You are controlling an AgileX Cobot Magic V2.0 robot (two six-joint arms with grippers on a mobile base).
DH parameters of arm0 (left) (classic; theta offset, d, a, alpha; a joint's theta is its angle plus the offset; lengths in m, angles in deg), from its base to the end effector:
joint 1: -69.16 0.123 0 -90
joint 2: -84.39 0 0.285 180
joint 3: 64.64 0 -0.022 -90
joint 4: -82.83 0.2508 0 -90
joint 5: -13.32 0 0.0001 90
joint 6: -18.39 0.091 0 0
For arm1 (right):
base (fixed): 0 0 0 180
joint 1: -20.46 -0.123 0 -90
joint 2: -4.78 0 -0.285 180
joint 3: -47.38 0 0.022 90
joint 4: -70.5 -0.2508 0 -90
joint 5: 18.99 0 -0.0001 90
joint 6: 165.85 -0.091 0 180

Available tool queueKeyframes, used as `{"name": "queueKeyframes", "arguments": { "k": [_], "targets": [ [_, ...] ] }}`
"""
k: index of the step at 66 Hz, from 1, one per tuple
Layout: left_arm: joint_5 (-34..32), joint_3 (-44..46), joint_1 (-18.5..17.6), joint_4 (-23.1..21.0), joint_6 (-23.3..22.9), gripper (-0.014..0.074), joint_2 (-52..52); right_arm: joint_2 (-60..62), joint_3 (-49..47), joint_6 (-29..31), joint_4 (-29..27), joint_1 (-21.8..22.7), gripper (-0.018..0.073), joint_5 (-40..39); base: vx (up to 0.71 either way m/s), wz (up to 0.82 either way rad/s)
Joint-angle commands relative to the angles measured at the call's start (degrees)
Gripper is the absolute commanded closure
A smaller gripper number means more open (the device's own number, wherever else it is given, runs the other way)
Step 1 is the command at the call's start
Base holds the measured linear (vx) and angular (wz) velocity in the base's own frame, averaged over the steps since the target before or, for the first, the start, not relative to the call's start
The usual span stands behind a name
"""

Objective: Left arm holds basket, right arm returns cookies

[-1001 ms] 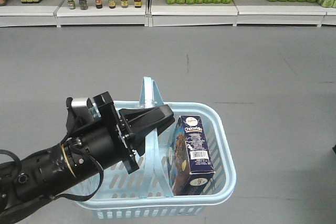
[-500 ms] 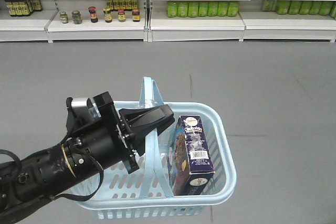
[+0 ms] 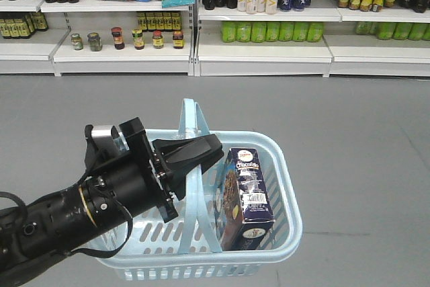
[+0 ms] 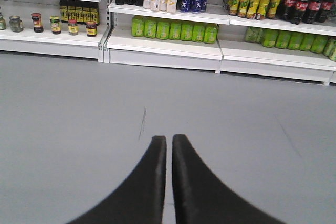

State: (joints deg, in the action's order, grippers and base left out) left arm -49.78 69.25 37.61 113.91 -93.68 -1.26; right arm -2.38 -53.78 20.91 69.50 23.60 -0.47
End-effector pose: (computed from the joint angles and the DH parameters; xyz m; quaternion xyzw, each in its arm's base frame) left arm 0.2151 -0.1812 0.2402 -0.1890 0.6290 -0.7316 0.1828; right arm 0.0539 -0.0024 0.1751 -0.0201 0.7905 -0.0456 0.6104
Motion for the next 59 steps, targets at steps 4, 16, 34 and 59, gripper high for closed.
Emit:
{"name": "queueKeyframes", "arguments": {
  "k": [4, 16, 34, 59],
  "targets": [
    [-15.18, 1.7, -0.39, -2.42, 0.38, 0.0599, -1.93, 0.71, 0.93, 0.46, 0.51, 0.28, 0.0556, -4.07, 0.61, 0.02],
    [-15.18, 1.7, -0.39, -2.47, 0.38, 0.0599, -1.93, 0.71, 0.93, 0.46, 0.51, 0.28, 0.0556, -4.07, 0.61, 0.01],
    [-15.18, 1.7, -0.39, -2.22, 0.38, 0.0599, -1.93, 0.71, 0.93, 0.46, 0.51, 0.28, 0.0556, -4.06, 0.61, 0.01],
    [-15.24, 1.7, -0.39, -2.22, 0.38, 0.0599, -1.93, 0.71, 0.93, 0.46, 0.51, 0.28, 0.0556, -4.07, 0.61, 0.0]
  ]
}}
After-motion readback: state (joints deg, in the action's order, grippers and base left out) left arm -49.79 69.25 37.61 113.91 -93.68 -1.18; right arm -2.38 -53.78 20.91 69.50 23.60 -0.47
